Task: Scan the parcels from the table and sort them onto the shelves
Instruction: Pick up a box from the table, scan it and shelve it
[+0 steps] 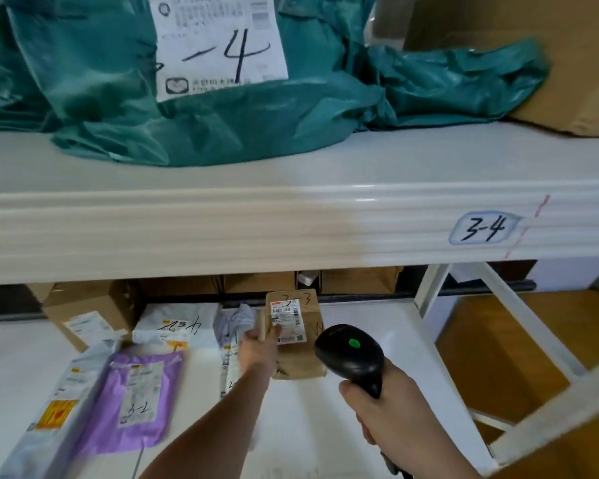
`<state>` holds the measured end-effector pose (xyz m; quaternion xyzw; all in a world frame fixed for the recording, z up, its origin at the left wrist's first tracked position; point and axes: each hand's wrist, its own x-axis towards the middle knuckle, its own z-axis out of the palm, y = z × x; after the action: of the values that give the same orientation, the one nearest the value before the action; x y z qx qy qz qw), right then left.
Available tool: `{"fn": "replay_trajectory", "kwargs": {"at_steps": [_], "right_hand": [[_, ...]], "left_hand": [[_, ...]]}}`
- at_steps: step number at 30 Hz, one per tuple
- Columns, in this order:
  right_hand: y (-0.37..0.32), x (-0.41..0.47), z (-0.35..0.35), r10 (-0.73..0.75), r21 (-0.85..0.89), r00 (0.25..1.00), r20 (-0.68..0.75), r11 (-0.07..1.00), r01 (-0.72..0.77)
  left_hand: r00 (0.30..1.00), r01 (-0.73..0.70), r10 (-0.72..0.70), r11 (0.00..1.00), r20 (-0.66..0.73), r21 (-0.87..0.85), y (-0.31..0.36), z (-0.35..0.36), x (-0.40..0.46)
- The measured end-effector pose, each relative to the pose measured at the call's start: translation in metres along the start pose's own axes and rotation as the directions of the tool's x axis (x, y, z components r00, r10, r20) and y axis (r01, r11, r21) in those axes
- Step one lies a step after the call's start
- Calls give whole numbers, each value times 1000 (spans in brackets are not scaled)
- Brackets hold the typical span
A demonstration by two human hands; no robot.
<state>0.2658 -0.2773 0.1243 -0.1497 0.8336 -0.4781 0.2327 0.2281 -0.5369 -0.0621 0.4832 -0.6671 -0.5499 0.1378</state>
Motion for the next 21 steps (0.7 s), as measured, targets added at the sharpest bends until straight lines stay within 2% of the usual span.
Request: {"fn": "replay_trajectory", "kwargs": {"at_steps": [2,4,8,11,14,17,21], "right_hand": [[-13,-12,-5,-15,14,1000,4,1000,15],[-27,-25,-12,-33,13,999,8,999,33],[-48,-61,-28,-42,22,999,-28,999,43],[-59,-91,-41,-37,22,996,-80,999,39],[-67,-120,-55,-19,43,991,-134,999,25],[-63,-148,-73,22,98,983,-183,995,-4],[-47,-191,-108,79,163,961,-263,986,-36]], "left_hand": [[987,-141,119,960,104,241,-6,-6,16],[952,-271,166,847,258,456,10,-19,8],[841,-531,220,507,494,679,93,-56,-76],[816,-574,198,394,543,718,125,-65,-110],[774,-629,225,378,592,679,141,-60,-139],[715,-698,251,295,652,652,151,-48,-175],[633,-772,240,273,736,574,157,-20,-231]]}}
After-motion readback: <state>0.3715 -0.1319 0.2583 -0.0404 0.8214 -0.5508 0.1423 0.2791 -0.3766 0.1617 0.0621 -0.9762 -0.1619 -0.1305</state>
